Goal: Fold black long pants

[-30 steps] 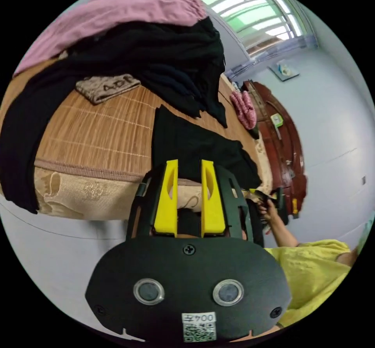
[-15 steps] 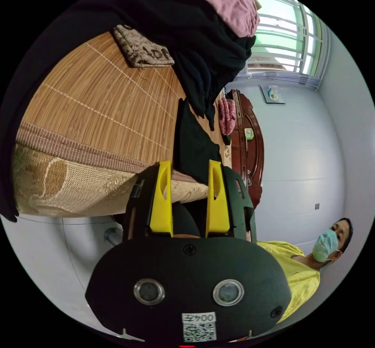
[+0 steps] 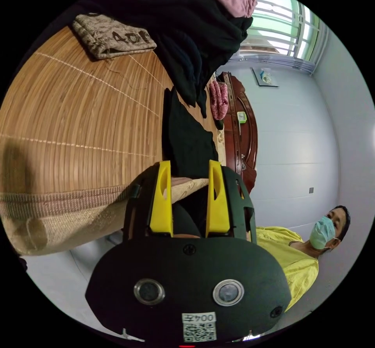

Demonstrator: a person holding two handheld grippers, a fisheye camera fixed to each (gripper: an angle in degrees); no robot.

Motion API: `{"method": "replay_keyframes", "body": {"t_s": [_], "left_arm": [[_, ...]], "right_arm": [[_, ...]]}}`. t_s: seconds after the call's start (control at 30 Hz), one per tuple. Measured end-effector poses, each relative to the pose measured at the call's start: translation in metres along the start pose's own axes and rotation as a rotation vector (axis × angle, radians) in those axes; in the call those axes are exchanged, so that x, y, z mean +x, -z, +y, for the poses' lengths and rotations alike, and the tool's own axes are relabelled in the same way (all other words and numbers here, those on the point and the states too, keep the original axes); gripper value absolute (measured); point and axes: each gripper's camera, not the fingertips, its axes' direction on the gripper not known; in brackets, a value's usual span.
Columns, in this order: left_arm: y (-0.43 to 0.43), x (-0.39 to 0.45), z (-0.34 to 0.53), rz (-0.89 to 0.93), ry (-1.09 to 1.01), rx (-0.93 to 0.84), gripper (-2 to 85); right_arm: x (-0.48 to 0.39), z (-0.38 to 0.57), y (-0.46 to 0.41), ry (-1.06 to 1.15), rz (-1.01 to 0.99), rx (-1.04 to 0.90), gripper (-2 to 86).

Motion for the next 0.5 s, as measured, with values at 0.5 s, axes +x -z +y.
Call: {"method": "replay_keyframes", "body": {"t_s": [0.5], "left_arm": [[-0.014,0.119,-0.059,-0.122,-0.112,0.19,3.5]], "right_arm": [[0.031,0.002,0.016,-0.036,-0.052,0.007,-0.7]]}}
